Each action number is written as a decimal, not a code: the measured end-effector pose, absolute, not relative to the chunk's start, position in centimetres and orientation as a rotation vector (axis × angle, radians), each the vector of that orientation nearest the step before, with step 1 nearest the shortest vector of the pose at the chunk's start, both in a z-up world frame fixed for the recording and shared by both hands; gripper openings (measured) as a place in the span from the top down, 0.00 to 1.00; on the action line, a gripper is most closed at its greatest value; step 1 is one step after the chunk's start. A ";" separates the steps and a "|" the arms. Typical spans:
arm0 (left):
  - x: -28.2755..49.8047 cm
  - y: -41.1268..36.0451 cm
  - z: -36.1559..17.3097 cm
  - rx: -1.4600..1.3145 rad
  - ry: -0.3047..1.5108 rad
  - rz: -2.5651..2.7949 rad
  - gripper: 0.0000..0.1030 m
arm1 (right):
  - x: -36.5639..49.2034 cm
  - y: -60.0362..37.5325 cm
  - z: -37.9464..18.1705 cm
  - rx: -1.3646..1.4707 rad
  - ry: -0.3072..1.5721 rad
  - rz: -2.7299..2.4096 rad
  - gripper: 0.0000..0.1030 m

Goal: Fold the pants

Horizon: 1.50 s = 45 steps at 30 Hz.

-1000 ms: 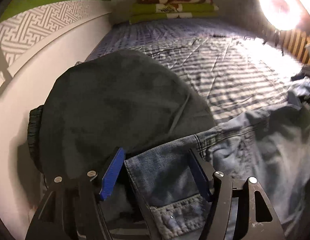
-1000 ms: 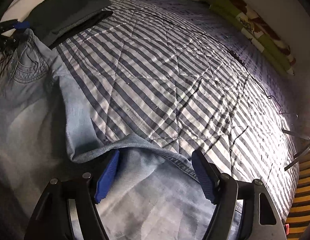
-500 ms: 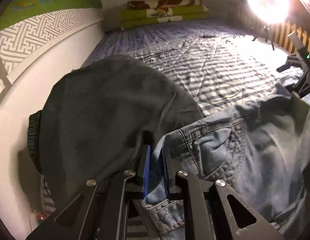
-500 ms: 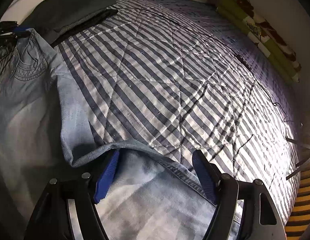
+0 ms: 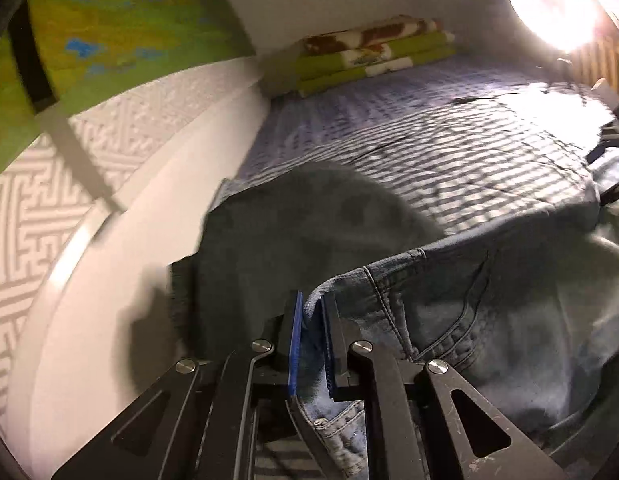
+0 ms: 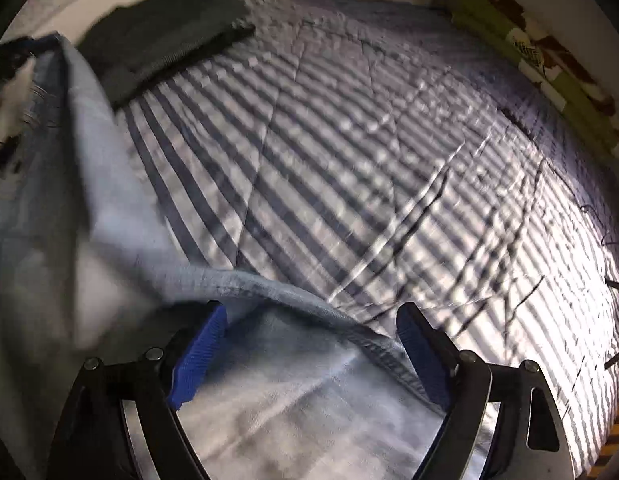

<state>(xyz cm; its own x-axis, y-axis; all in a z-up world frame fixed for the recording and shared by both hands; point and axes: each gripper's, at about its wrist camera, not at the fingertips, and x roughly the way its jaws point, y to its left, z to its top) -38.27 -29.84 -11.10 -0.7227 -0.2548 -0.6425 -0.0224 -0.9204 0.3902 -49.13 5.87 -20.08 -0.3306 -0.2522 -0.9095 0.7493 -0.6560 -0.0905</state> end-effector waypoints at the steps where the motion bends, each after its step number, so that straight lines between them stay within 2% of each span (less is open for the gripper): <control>1: -38.1 -30.7 -10.8 1.116 -0.532 -2.735 0.91 | -49.3 6.1 -19.6 1.247 0.684 -2.045 0.19; 4: -37.9 -32.7 -10.8 1.153 -0.445 -2.719 0.91 | -50.2 6.9 -19.2 1.249 0.720 -2.082 0.19; 8: -38.6 -31.9 -11.8 1.162 -0.538 -2.695 0.91 | -50.6 6.2 -20.7 1.260 0.760 -2.087 0.19; 14: -40.1 -31.5 -11.5 1.166 -0.522 -2.710 0.93 | -50.3 4.9 -23.2 1.252 0.861 -2.061 0.21; 15: -40.2 -31.5 -11.6 1.166 -0.538 -2.706 0.96 | -50.2 5.0 -23.1 1.255 0.837 -2.058 0.29; 16: -40.4 -31.4 -11.6 1.172 -0.543 -2.705 0.96 | -50.1 5.2 -22.9 1.275 0.799 -2.039 0.51; 18: -40.4 -31.4 -11.5 1.174 -0.544 -2.707 0.96 | -50.1 5.6 -22.5 1.308 0.742 -2.027 0.78; 19: -40.4 -31.3 -11.4 1.171 -0.542 -2.706 0.96 | -49.8 5.6 -22.2 1.306 0.763 -2.046 0.88; 22: -40.1 -31.0 -11.0 1.167 -0.553 -2.708 0.96 | -47.9 5.6 -21.4 1.269 0.838 -2.104 0.97; 25: -39.0 -30.4 -10.0 1.152 -0.559 -2.724 0.96 | -46.5 6.1 -19.8 1.222 0.856 -2.167 0.98; 31: -34.9 -29.3 -8.0 1.130 -0.596 -2.746 0.96 | -43.4 8.9 -13.7 1.127 0.747 -2.293 0.98; 39: -26.5 -28.0 -5.7 1.117 -0.601 -2.757 0.96 | -31.6 11.9 -6.8 0.969 0.696 -2.364 0.98; 45: -18.8 -28.9 -6.8 1.163 -0.521 -2.753 0.96 | -21.8 12.6 -5.8 0.926 0.652 -2.348 0.98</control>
